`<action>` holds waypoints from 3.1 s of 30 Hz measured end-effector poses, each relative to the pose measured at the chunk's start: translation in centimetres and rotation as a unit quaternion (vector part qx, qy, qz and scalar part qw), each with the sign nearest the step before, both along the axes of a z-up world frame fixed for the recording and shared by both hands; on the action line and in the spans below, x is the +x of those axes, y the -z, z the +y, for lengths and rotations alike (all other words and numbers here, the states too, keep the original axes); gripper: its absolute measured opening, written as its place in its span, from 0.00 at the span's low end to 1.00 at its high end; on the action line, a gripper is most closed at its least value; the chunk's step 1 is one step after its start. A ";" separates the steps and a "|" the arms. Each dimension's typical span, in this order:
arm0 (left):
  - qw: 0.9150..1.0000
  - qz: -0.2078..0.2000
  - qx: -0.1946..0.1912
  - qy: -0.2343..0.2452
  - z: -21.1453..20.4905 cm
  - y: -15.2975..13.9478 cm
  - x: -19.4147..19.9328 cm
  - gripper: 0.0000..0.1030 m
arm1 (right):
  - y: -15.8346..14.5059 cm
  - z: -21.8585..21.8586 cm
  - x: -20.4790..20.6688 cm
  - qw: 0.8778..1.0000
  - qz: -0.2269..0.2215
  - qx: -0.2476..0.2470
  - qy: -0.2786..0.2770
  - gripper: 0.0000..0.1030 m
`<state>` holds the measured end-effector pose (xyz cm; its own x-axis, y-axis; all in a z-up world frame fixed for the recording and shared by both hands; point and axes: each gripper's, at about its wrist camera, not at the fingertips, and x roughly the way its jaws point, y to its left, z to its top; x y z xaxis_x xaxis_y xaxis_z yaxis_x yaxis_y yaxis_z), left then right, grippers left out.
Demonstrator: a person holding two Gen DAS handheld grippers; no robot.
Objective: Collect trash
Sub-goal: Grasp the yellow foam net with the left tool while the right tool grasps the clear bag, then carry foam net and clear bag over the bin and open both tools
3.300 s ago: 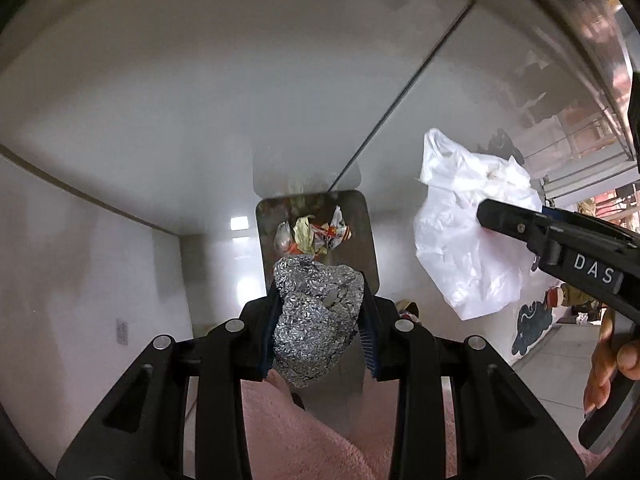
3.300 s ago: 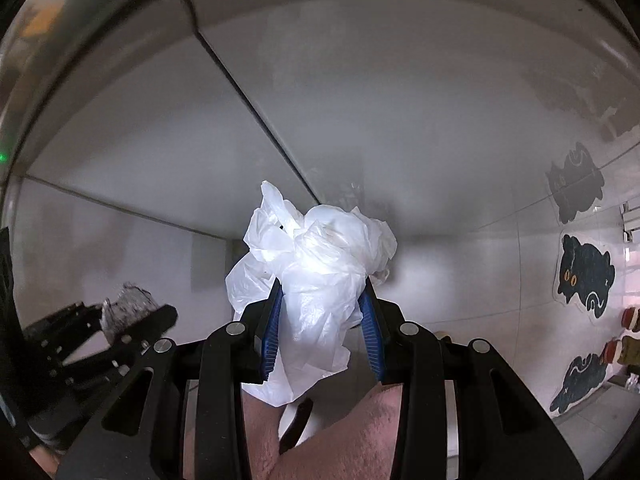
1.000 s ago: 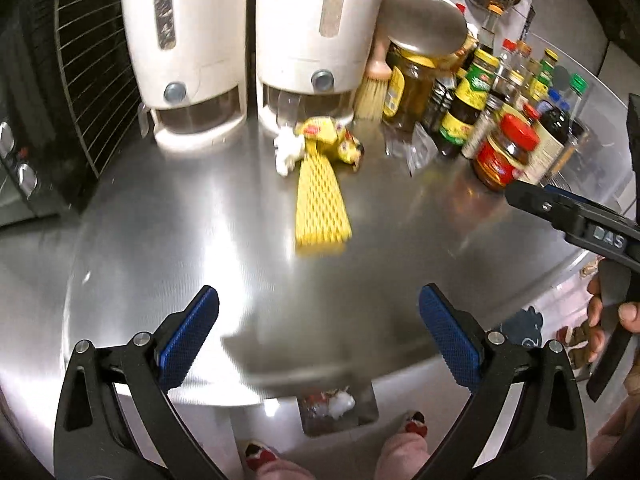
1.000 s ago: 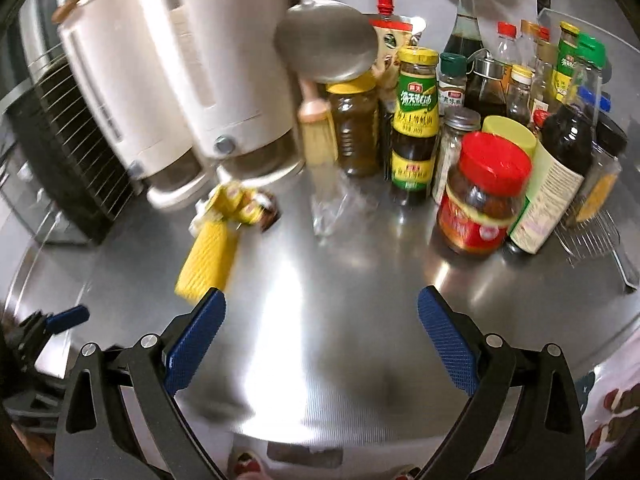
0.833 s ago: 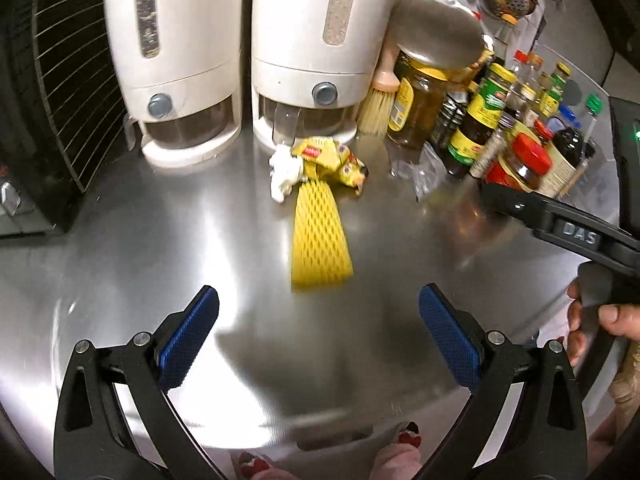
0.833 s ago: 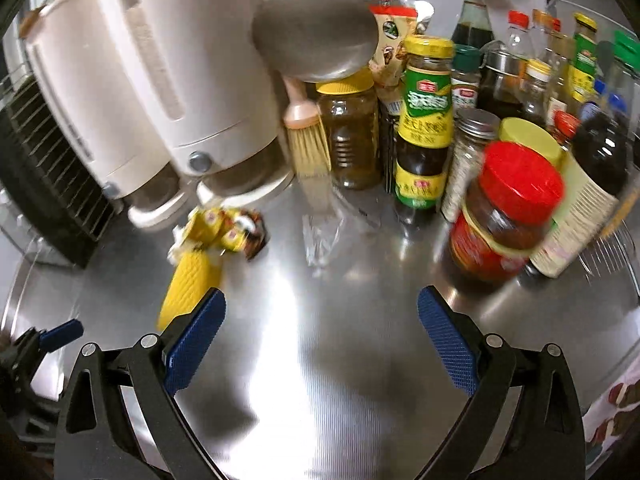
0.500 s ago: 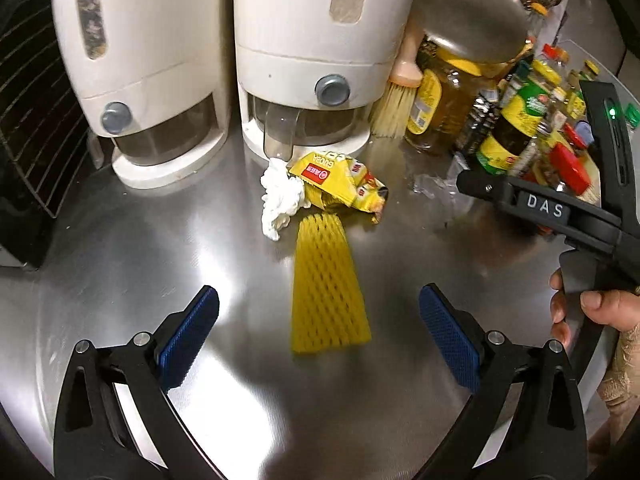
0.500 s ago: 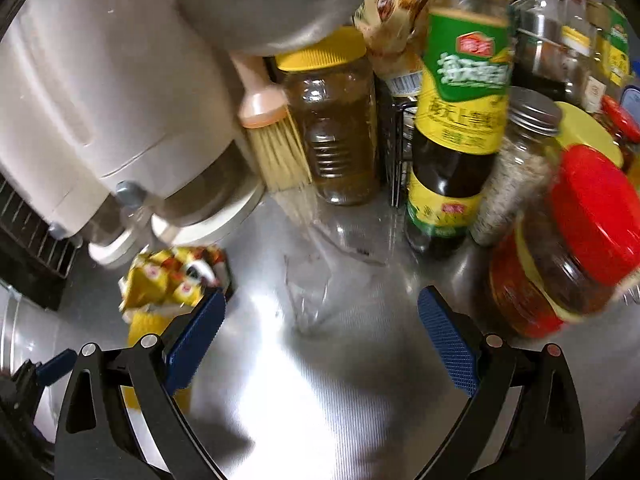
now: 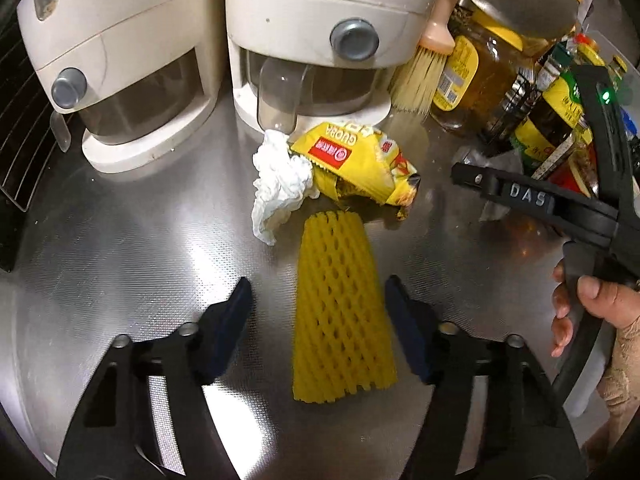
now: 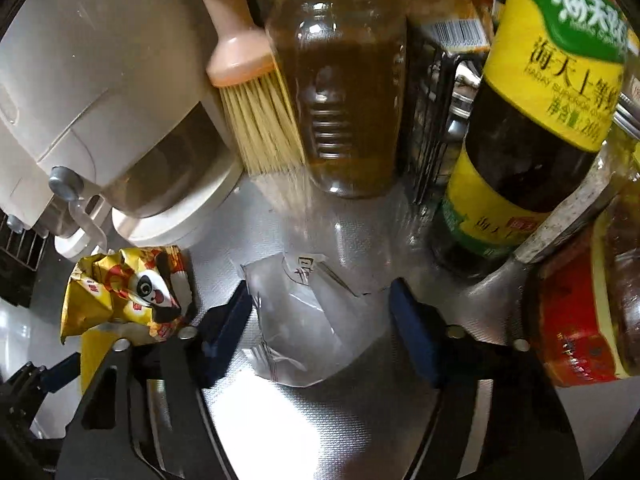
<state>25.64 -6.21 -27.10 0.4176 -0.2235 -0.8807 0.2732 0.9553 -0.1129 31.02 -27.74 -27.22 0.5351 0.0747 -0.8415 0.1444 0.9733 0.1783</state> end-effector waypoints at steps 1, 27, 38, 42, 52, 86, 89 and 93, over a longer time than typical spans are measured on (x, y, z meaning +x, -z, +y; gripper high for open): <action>1.000 0.006 -0.004 0.004 0.0 0.2 0.0 0.53 | 0.0 0.0 0.0 1.000 0.002 -0.002 -0.002 0.55; 0.999 -0.019 -0.034 0.023 2.2 -5.1 -9.9 0.10 | -5.5 3.1 -14.7 0.994 -0.040 0.051 -0.086 0.35; 0.999 -0.032 -0.019 0.013 4.7 -5.6 -18.2 0.10 | -5.9 5.3 -23.0 0.990 -0.032 0.075 -0.117 0.35; 1.000 -0.019 -0.022 0.010 5.7 -4.6 -21.1 0.10 | -4.2 5.7 -25.9 0.987 0.000 0.099 -0.129 0.35; 0.998 0.051 -0.017 0.020 6.3 1.7 -25.7 0.10 | 1.3 6.7 -29.8 0.984 0.065 0.096 -0.133 0.35; 0.985 0.170 -0.020 0.021 3.4 21.5 -22.7 0.12 | 19.7 8.4 -26.5 0.979 0.183 0.074 -0.057 0.38; 0.984 0.175 -0.021 0.023 3.3 21.6 -22.4 0.15 | 20.3 8.3 -26.2 0.977 0.190 0.079 -0.053 0.40; 0.983 0.178 -0.020 0.025 3.1 21.6 -22.0 0.18 | 20.3 8.2 -25.6 0.975 0.199 0.089 -0.046 0.48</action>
<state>3.64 -3.11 -48.65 0.0713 -0.2738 -0.9591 0.2565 0.9343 -0.2477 5.46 -19.58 -47.55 0.1521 0.2719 -0.9502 0.1499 0.9440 0.2941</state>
